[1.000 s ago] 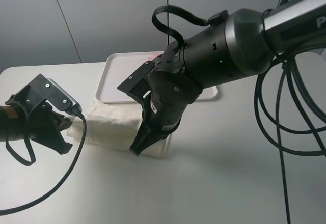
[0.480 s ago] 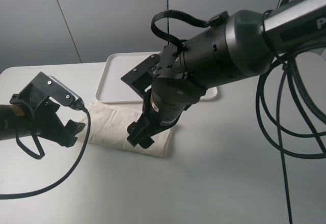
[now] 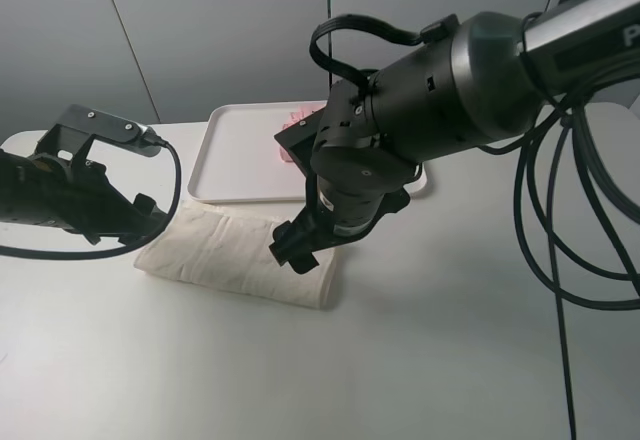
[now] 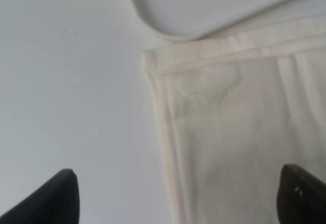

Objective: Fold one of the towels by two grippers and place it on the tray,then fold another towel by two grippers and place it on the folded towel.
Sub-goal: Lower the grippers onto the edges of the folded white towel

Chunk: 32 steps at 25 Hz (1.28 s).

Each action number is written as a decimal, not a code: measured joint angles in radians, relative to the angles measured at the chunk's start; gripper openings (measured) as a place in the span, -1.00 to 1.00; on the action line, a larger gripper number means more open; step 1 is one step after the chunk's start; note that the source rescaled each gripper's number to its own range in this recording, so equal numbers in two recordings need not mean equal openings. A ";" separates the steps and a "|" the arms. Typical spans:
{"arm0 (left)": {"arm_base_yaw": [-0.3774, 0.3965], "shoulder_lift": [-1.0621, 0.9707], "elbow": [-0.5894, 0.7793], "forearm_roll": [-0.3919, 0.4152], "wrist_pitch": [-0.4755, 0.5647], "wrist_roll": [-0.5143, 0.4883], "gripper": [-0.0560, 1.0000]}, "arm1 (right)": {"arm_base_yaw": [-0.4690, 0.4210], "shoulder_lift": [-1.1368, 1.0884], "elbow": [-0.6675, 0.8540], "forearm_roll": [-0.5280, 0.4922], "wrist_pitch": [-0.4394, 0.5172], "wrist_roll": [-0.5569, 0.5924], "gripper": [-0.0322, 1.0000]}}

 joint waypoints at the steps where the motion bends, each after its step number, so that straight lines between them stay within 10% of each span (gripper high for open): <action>1: 0.026 0.007 -0.031 -0.005 0.052 -0.005 0.99 | -0.023 0.000 0.000 0.041 0.006 -0.024 0.99; 11: 0.146 0.165 -0.219 0.028 0.361 -0.055 0.99 | -0.125 0.000 0.000 0.209 0.028 -0.179 0.99; 17: 0.146 0.290 -0.333 0.230 0.473 -0.242 0.99 | -0.127 0.000 0.000 0.216 0.050 -0.189 0.99; 32: 0.108 0.370 -0.429 0.294 0.519 -0.291 0.99 | -0.127 0.000 0.000 0.295 0.052 -0.251 0.99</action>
